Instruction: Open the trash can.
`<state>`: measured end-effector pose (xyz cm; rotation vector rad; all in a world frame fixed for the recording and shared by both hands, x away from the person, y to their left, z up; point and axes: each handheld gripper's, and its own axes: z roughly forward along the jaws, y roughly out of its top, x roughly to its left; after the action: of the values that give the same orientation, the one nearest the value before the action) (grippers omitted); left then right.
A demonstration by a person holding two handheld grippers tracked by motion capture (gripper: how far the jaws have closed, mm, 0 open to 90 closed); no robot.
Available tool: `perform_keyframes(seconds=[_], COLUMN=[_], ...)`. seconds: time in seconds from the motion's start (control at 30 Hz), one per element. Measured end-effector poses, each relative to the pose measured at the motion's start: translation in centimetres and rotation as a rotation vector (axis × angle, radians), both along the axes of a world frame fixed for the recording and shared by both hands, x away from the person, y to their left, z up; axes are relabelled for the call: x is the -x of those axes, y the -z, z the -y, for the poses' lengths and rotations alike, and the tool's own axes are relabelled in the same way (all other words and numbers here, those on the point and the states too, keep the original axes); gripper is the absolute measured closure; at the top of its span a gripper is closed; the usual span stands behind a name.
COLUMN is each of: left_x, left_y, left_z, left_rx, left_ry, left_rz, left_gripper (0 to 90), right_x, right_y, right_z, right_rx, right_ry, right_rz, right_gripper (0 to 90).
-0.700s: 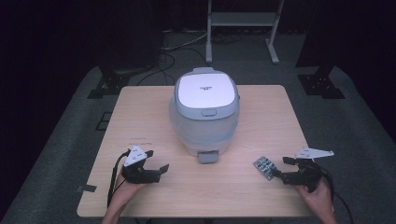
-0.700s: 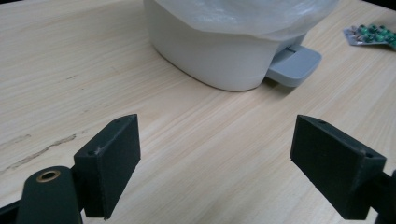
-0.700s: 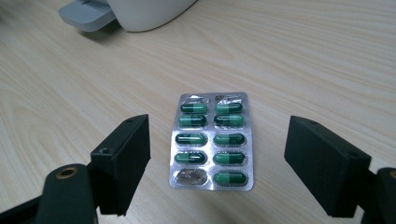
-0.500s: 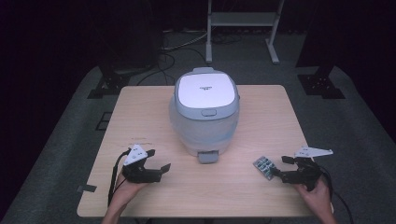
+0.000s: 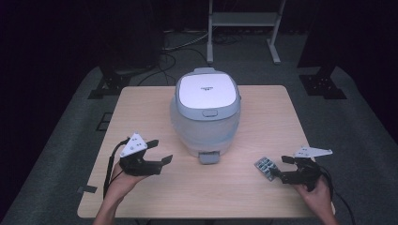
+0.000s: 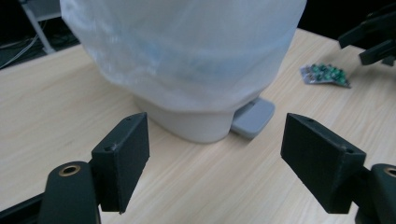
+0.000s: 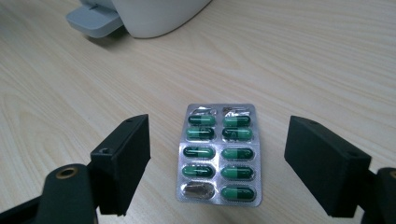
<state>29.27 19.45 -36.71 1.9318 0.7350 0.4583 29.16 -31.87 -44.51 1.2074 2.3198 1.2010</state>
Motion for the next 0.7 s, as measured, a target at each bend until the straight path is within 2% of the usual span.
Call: perform_keyframes(seconds=[0.07,0.23,0.57,0.7], left_x=[-0.2,-0.3,-0.5,-0.7], left_y=[-0.9,-2.8,-5.7,-6.7], left_z=[0.1,0.5,2.0,2.6], left_rx=[-0.005,0.017,-0.034,-0.038], left_ry=[0.009,0.036,0.102,0.125], left_rz=[0.009,0.012,0.025,0.028], left_gripper=[30.3,41.8,68.7,77.3], right_x=[0.1,0.2,0.2,0.2], right_y=[0.0,-0.1,-0.1,-0.1], right_z=[0.0,-0.1,-0.3,-0.3], right_rx=[-0.001,0.002,0.003,0.006], right_ry=[0.002,-0.001,-0.013,-0.015], right_rz=[0.0,0.002,0.002,0.005], right_gripper=[21.0,21.0,21.0,21.0])
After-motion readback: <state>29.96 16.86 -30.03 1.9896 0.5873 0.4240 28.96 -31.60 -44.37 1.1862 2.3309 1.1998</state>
